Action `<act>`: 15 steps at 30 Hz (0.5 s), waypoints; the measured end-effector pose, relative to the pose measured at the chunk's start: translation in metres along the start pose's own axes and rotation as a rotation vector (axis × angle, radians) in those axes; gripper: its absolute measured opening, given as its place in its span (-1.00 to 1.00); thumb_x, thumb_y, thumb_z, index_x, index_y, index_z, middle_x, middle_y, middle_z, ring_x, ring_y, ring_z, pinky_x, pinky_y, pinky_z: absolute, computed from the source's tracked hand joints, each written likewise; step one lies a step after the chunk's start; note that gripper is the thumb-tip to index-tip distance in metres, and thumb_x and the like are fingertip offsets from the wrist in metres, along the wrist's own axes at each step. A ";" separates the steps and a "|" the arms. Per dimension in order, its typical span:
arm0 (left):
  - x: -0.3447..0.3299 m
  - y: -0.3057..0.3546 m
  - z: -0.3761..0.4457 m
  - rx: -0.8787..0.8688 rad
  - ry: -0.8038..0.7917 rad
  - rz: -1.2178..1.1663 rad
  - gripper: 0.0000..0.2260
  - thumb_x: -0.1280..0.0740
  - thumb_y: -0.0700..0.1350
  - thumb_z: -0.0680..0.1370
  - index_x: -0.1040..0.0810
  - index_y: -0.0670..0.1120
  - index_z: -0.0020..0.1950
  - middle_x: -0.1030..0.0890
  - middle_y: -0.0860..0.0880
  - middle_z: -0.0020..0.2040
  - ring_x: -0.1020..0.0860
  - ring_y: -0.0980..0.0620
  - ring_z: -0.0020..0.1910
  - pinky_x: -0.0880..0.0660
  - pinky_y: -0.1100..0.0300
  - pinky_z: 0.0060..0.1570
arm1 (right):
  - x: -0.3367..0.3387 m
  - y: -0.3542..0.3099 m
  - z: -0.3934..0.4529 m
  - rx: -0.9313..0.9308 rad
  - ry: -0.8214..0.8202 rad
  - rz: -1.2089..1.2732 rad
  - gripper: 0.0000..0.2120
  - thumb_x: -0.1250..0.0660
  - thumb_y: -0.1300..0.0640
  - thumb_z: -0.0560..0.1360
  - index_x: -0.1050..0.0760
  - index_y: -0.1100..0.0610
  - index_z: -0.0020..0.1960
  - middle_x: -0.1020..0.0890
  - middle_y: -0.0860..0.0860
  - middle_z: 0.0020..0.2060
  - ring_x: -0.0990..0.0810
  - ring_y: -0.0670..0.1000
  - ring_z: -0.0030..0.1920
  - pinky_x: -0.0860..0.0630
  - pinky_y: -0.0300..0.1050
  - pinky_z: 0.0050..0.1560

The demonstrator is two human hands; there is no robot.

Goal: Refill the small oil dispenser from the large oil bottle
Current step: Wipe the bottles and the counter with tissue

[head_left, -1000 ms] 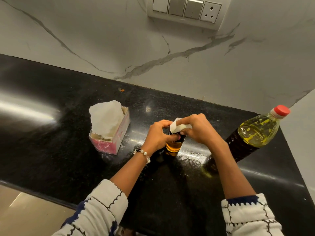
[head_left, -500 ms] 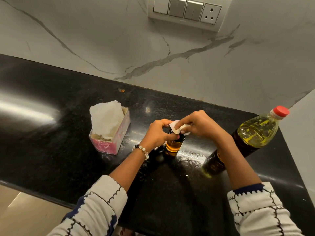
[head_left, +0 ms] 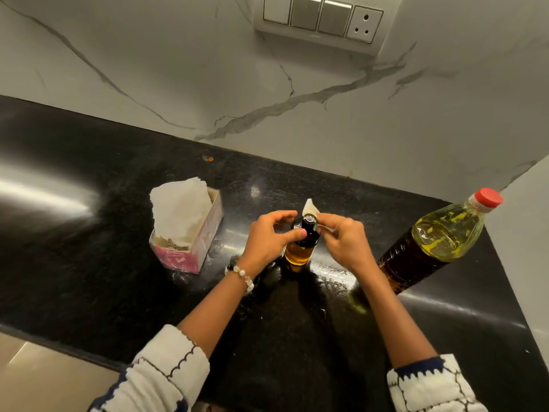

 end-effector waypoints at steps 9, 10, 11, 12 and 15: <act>-0.009 -0.005 -0.004 -0.092 0.118 0.207 -0.45 -0.50 0.26 0.19 -0.61 0.15 0.14 -0.60 0.15 0.04 -0.53 0.07 0.09 -0.47 -0.07 0.13 | -0.012 -0.007 -0.009 -0.087 -0.041 0.037 -0.47 -0.16 0.53 0.41 -0.43 0.23 0.34 -0.46 0.14 0.31 -0.35 0.02 0.39 -0.15 -0.41 0.32; -0.008 -0.005 -0.002 -0.093 0.113 0.236 -0.42 -0.44 0.32 0.16 -0.61 0.17 0.14 -0.60 0.16 0.05 -0.52 0.06 0.11 -0.46 -0.11 0.13 | -0.012 -0.007 -0.004 -0.095 -0.081 0.030 -0.45 -0.15 0.52 0.41 -0.43 0.22 0.35 -0.45 0.14 0.33 -0.34 0.03 0.40 -0.15 -0.38 0.33; -0.006 -0.005 -0.001 -0.088 0.105 0.250 -0.40 -0.40 0.35 0.15 -0.60 0.19 0.15 -0.59 0.17 0.06 -0.51 0.05 0.13 -0.45 -0.12 0.13 | -0.014 -0.007 -0.001 -0.091 -0.102 0.026 -0.45 -0.15 0.52 0.42 -0.41 0.21 0.36 -0.44 0.14 0.33 -0.33 0.03 0.41 -0.16 -0.36 0.33; -0.005 -0.005 0.001 -0.085 0.089 0.247 -0.40 -0.39 0.36 0.15 -0.59 0.22 0.16 -0.59 0.19 0.08 -0.50 0.06 0.15 -0.44 -0.13 0.14 | -0.015 -0.006 -0.001 -0.085 -0.104 0.024 -0.44 -0.15 0.51 0.42 -0.39 0.21 0.37 -0.43 0.14 0.34 -0.33 0.04 0.41 -0.16 -0.36 0.33; 0.001 -0.005 0.008 -0.084 -0.024 0.217 -0.45 -0.40 0.34 0.18 -0.53 0.34 0.17 -0.60 0.22 0.14 -0.49 0.10 0.23 -0.38 -0.15 0.26 | -0.017 -0.003 -0.019 -0.054 -0.043 0.006 -0.44 -0.15 0.53 0.42 -0.34 0.25 0.39 -0.36 0.13 0.38 -0.29 0.04 0.42 -0.17 -0.27 0.39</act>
Point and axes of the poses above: each hand's wrist, its own z-axis towards the middle knuckle, its own x-axis out of the back of the hand, y = z × x, the point moved 2 cm from there along z, towards the middle knuckle
